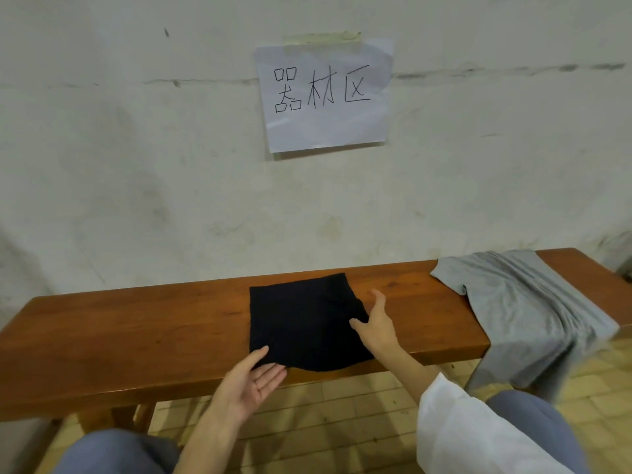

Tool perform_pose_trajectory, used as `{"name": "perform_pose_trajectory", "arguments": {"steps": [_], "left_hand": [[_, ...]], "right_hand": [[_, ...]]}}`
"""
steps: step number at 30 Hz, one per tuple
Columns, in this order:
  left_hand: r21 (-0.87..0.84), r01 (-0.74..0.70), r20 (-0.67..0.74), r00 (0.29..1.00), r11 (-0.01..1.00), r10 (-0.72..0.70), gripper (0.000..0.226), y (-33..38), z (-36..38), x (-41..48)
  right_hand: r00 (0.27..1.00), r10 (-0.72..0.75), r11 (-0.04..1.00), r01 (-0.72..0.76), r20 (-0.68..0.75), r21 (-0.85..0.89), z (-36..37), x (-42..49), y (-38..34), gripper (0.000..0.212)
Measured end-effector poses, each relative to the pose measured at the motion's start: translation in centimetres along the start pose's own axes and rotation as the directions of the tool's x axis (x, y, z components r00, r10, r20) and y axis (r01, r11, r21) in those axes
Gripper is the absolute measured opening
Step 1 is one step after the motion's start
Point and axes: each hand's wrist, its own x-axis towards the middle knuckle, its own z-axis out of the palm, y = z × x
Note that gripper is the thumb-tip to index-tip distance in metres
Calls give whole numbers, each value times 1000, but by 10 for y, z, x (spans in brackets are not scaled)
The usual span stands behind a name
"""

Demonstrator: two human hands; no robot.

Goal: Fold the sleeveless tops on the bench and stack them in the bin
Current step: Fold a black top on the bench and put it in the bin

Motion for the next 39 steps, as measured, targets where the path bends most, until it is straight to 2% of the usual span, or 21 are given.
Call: {"name": "perform_pose_trajectory", "arguments": {"steps": [1, 4, 6, 9, 12, 14, 17, 19, 22, 26, 31, 35, 39], "left_hand": [[40, 17, 33, 999, 999, -19, 47, 2, 2, 0], [159, 63, 72, 995, 985, -75, 46, 7, 6, 3], [162, 77, 55, 995, 984, -87, 43, 9, 14, 5], [153, 104, 89, 989, 983, -119, 47, 3, 37, 8], [281, 100, 189, 969, 954, -157, 46, -15, 85, 4], [356, 77, 270, 946, 931, -181, 50, -34, 126, -2], [499, -6, 384, 898, 867, -215, 70, -79, 192, -12], [631, -88, 469, 834, 771, -289, 69, -121, 235, -17], [800, -212, 502, 748, 560, -434, 47, -195, 284, -35], [920, -337, 391, 775, 199, -496, 42, -307, 320, -67], [914, -376, 213, 766, -154, -607, 39, -415, 319, -85], [888, -324, 48, 770, -325, -636, 46, -465, 305, -75], [828, -414, 100, 773, -379, -627, 57, -500, 298, -55]], "right_hand": [[999, -4, 998, 1, 42, 56, -3, 0, -1, 66], [985, 59, 974, -93, 165, 208, -18, -2, -1, 44], [982, 112, 948, -152, 155, 280, -31, -7, -4, 39], [992, 121, 939, -123, 24, 321, -66, -24, -5, 37], [980, 130, 932, -69, -148, 357, -120, -51, 9, 36], [951, 165, 921, -54, -262, 385, -159, -73, 29, 36], [880, 233, 917, -57, -414, 394, -216, -119, 71, 36], [826, 296, 910, -91, -480, 405, -248, -157, 104, 37], [734, 390, 888, -142, -556, 437, -284, -209, 157, 38], [597, 540, 827, -245, -593, 506, -310, -267, 226, 38], [458, 693, 718, -364, -557, 594, -315, -322, 296, 36], [400, 773, 633, -458, -492, 623, -306, -347, 342, 36], [373, 810, 586, -487, -452, 648, -302, -350, 371, 37]]}}
